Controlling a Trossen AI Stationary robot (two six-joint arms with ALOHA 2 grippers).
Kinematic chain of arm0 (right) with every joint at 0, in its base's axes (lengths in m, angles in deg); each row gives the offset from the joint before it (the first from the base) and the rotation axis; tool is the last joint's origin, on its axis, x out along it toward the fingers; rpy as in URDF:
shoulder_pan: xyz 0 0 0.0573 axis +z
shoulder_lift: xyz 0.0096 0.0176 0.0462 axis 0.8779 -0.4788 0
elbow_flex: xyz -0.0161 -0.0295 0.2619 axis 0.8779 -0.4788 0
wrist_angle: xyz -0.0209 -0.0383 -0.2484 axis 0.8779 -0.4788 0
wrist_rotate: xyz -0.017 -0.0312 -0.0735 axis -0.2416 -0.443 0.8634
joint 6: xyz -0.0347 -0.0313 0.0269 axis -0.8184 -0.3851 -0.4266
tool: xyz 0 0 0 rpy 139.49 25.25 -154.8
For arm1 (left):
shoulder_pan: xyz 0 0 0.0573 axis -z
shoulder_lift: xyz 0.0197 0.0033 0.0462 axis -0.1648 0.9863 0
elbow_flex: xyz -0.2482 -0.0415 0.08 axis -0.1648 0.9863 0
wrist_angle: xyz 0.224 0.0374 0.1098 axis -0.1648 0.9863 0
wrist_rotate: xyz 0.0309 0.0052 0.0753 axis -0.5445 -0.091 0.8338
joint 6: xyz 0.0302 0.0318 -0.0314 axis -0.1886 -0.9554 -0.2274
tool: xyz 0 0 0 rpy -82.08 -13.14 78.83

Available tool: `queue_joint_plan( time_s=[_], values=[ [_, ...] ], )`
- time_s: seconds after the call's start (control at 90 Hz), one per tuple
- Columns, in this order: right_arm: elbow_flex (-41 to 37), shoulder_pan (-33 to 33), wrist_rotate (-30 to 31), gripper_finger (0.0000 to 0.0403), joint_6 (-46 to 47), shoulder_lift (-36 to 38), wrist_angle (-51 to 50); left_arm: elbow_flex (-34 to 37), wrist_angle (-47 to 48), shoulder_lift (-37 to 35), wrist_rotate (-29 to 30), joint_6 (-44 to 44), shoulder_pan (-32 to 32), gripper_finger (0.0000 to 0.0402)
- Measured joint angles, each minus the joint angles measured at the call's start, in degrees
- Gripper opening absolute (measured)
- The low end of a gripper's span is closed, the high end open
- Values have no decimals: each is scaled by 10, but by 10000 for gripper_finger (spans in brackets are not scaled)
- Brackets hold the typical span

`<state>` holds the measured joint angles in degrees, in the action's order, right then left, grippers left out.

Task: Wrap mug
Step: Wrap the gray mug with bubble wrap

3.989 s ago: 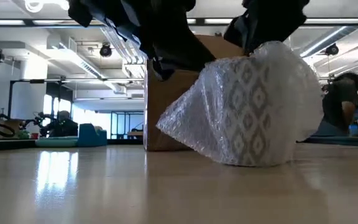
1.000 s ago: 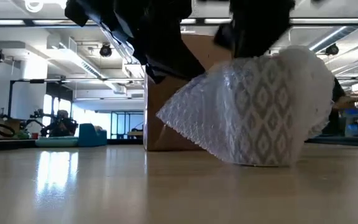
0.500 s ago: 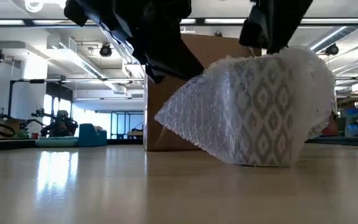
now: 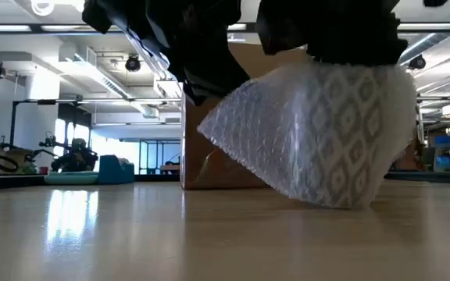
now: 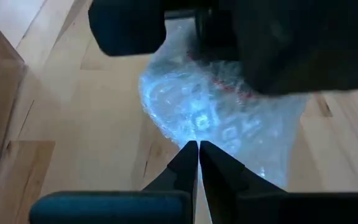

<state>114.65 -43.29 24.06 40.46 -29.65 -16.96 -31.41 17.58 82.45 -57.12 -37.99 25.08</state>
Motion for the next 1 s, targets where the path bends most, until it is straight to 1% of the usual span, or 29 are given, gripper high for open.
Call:
queue_joint_plan(
  time_s=[0.233, 0.311, 0.467, 0.578, 0.733, 0.778, 0.9, 1.0],
  values=[
    [0, -2, 58, 0, -24, -16, 31, 5, 9, 0, 1, 2, 0, 4],
    [-2, -3, 63, 0, -29, -10, 31, 5, 9, 0, 1, 1, 0, 4],
    [1, -1, 71, 0, -30, 31, 18, 5, 9, 0, 1, 0, 0, 4],
    [9, 1, 73, 0, -26, 84, 13, 5, 8, 0, -1, -3, 1, 4],
    [7, 3, 72, 0, -22, 138, -30, 5, 9, 0, -1, -3, 1, 4],
    [3, 3, 81, 0, -18, 150, -37, 5, 9, 0, -1, -3, 1, 4],
    [-13, 3, 126, 0, -5, 166, -36, 5, 9, 0, -1, -3, 1, 4],
    [-36, 3, 131, 0, -6, 147, -30, 5, 9, 0, -1, -2, 1, 4]
  ],
)
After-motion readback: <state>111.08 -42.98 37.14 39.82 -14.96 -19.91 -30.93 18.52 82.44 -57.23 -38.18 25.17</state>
